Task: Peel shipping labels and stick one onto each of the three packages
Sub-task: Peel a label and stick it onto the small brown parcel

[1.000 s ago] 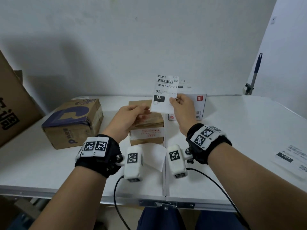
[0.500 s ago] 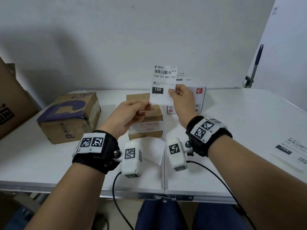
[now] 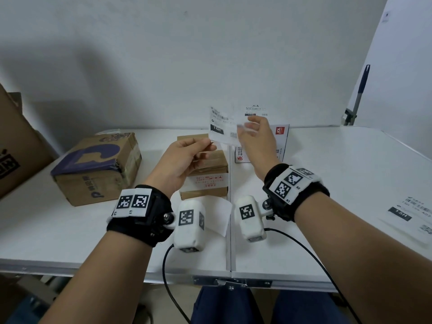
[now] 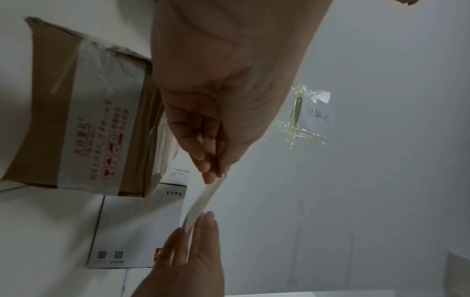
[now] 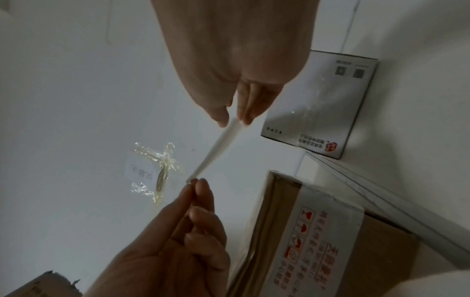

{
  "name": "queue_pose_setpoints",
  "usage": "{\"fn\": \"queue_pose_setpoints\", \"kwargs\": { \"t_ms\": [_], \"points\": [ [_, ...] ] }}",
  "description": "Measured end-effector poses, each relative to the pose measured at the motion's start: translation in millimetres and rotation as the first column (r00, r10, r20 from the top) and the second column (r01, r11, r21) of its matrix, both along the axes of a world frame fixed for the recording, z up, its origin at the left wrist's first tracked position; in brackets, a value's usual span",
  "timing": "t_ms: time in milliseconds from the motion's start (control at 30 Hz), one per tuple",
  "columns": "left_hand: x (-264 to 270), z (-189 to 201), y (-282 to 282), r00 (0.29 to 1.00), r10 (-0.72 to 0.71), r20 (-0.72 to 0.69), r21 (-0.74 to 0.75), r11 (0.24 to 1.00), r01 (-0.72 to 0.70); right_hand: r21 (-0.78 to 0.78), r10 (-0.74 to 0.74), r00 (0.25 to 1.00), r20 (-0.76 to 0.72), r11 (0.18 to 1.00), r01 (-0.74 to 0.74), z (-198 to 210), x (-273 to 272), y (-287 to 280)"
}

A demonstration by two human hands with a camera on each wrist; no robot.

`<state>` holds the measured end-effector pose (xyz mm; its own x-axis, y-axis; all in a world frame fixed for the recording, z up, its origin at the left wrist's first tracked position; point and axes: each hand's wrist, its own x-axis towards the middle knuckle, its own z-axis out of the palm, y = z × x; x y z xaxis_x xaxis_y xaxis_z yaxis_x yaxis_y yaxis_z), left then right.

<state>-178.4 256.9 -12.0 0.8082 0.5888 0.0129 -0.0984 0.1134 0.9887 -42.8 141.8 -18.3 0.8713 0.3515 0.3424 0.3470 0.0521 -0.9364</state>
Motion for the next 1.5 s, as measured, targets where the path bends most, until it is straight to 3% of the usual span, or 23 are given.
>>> {"fn": "queue_pose_setpoints", "kwargs": {
  "t_ms": [100,200,300,600,833,967,1167,1500],
  "points": [
    [5,5,0,0.998,0.062,-0.015,0.11,0.992,-0.06,-0.082,-0.005,0.98,0.197,0.996,0.022,13,-4,-4],
    [13,9,-4,0.997,0.072,-0.029,0.182,0.981,-0.066,-0.211,0.204,0.95,0.236,0.965,-0.155,22,-13,-7],
    [23,12,-10,0.998,0.059,-0.027,0.217,0.975,-0.052,-0.254,0.271,0.94,0.205,0.943,-0.216,19,-13,-8],
    [45,20,-19,0.996,0.021,-0.081,0.34,0.94,0.007,-0.068,0.268,0.962,-0.051,0.96,-0.271,19,9,-11],
    [46,18,-18,0.996,-0.049,-0.07,0.122,0.991,0.058,-0.063,0.191,0.972,-0.135,0.978,-0.201,14,13,-13],
    [44,16,-23,0.997,-0.048,-0.063,0.01,0.999,0.049,-0.081,0.151,0.985,-0.083,0.984,-0.158,10,11,-11],
    [46,18,-32,0.986,-0.089,-0.143,0.063,0.993,0.099,-0.067,0.163,0.986,-0.033,0.984,-0.165,9,6,-12],
    [43,18,-28,0.982,-0.177,-0.072,-0.178,0.971,0.162,0.112,0.22,0.927,-0.303,0.975,-0.194,4,15,-23]
  ]
}}
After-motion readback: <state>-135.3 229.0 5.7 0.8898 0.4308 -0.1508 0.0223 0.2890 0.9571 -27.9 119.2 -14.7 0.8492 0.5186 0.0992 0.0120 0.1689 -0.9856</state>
